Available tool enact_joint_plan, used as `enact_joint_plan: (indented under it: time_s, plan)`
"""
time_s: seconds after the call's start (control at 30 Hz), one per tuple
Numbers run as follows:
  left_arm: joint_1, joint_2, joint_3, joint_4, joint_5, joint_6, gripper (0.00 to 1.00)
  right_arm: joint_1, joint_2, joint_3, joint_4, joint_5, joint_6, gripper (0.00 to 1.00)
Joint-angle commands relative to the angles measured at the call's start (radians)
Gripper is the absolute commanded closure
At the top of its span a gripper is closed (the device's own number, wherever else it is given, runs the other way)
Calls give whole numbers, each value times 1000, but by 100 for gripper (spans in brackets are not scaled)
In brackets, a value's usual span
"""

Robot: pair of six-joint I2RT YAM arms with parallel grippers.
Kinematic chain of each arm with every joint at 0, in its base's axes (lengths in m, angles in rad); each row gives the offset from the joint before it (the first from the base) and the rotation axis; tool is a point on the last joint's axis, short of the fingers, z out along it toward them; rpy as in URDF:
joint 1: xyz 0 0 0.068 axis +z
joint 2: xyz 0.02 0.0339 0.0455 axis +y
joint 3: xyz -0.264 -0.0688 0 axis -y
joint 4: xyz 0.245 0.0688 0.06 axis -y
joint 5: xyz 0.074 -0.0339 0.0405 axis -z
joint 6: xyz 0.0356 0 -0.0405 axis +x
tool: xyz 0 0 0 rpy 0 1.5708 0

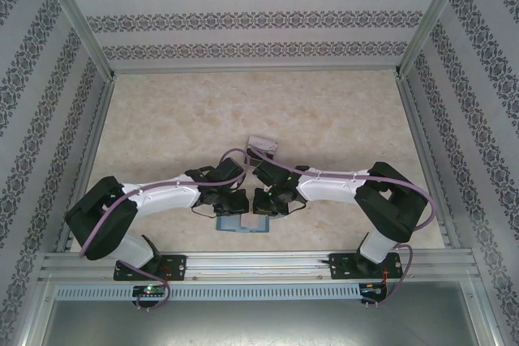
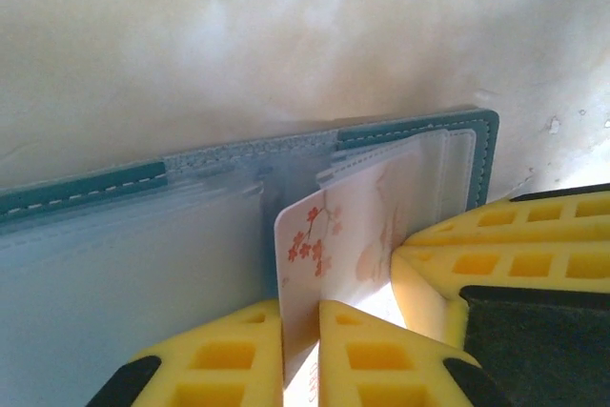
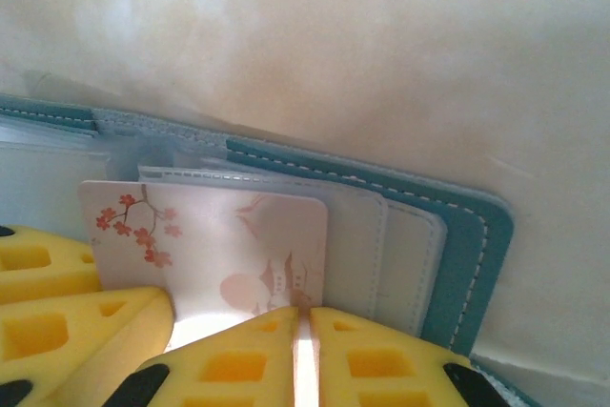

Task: Take the credit cards out of the card holder

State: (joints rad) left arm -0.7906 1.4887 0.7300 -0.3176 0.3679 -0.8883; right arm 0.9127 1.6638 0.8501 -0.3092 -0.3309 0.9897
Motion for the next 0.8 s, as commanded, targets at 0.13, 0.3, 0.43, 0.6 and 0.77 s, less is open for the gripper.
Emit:
enact_joint_plan:
  time_s: [0.13, 0.3, 0.43, 0.6, 0.77]
  plan:
    - [11, -66, -14, -39, -30, 9, 88, 8, 14, -4, -92, 55, -9, 84]
    - [20, -99, -24, -83, -47, 23, 89, 8, 3, 6, -146, 90, -20, 84]
    - [24, -114, -26, -108, -56, 32, 90, 8, -3, 15, -174, 106, -27, 83]
    - [28, -136, -11, -149, -70, 51, 91, 8, -21, 29, -187, 106, -31, 81]
    - [30, -149, 32, -220, -90, 100, 92, 8, -67, 46, -189, 100, -26, 77]
